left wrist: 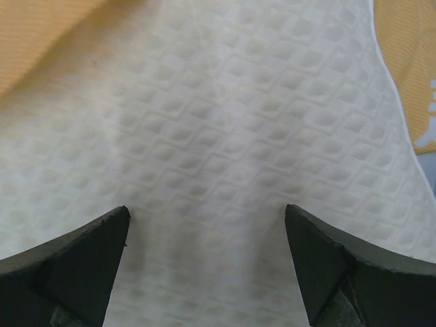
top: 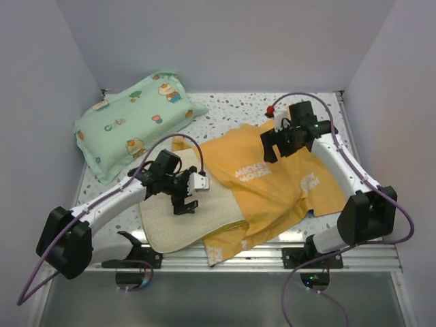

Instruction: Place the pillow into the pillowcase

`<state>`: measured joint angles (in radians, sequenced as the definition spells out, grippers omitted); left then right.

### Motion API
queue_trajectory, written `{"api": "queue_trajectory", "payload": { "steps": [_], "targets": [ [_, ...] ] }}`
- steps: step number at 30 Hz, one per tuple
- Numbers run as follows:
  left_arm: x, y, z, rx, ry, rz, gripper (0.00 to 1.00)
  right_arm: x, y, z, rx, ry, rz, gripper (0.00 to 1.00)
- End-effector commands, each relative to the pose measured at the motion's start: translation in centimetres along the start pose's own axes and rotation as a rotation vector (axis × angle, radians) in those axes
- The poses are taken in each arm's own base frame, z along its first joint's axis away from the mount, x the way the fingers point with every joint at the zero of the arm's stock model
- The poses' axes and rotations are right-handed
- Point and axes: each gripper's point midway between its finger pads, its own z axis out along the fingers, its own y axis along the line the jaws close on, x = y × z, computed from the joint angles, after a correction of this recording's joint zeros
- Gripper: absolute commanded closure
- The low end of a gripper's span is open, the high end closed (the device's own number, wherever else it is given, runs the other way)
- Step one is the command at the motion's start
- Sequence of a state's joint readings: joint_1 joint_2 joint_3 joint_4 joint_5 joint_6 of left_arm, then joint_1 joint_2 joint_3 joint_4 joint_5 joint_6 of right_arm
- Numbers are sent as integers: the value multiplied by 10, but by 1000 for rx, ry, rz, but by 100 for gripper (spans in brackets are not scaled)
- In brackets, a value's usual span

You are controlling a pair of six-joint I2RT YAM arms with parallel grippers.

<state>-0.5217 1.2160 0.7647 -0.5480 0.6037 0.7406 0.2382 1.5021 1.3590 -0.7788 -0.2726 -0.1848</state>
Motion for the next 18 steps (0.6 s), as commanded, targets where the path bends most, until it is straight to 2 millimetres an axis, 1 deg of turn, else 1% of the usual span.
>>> {"api": "queue_trajectory", "payload": {
  "steps": [1, 2, 3, 4, 5, 6, 7, 8, 9, 10, 11, 12, 13, 14, 15, 16, 17, 18],
  "targets": [
    [10, -14, 10, 7, 45, -64, 2, 79, 8, 13, -43, 254, -94, 15],
    [9, -24, 17, 33, 53, -50, 3, 88, 10, 19, -62, 284, -85, 16],
    [13, -31, 23, 46, 71, -68, 6, 95, 10, 26, -77, 309, -75, 16],
    [13, -31, 29, 41, 77, -57, 9, 109, 10, 41, -100, 376, -61, 17],
    [23, -32, 40, 43, 128, -69, 11, 110, 7, 51, -99, 385, -53, 17],
    [21, -28, 45, 36, 130, -114, 17, 108, 4, 60, -94, 389, -41, 17],
    [25, -22, 58, 35, 142, -156, 21, 104, -2, 78, -89, 395, -30, 17],
    [22, -17, 63, 31, 134, -192, 27, 87, -9, 91, -68, 341, -36, 17],
    [7, -7, 68, 14, 101, -251, 29, 76, -15, 103, -55, 323, -38, 17],
    [0, 5, 79, -1, 66, -276, 31, 40, -25, 109, -22, 247, -52, 17],
    [-18, 16, 83, -23, 20, -315, 34, 35, -33, 128, -18, 257, -40, 17],
    [-27, 25, 87, -41, -3, -333, 35, 18, -38, 134, -9, 229, -43, 17],
    [-32, 40, 96, -76, -21, -346, 35, -27, -46, 131, 18, 136, -64, 17],
    [-52, 56, 96, -106, -60, -355, 34, -34, -51, 143, 23, 133, -56, 17],
    [-60, 66, 96, -121, -75, -358, 33, -50, -55, 142, 32, 106, -62, 17],
    [-61, 75, 95, -137, -71, -375, 31, -78, -57, 131, 48, 56, -75, 17],
    [-73, 86, 89, -158, -94, -357, 28, -87, -58, 125, 54, 45, -77, 15],
    [-74, 91, 84, -168, -97, -350, 26, -96, -58, 114, 60, 26, -79, 14]
  ]
}}
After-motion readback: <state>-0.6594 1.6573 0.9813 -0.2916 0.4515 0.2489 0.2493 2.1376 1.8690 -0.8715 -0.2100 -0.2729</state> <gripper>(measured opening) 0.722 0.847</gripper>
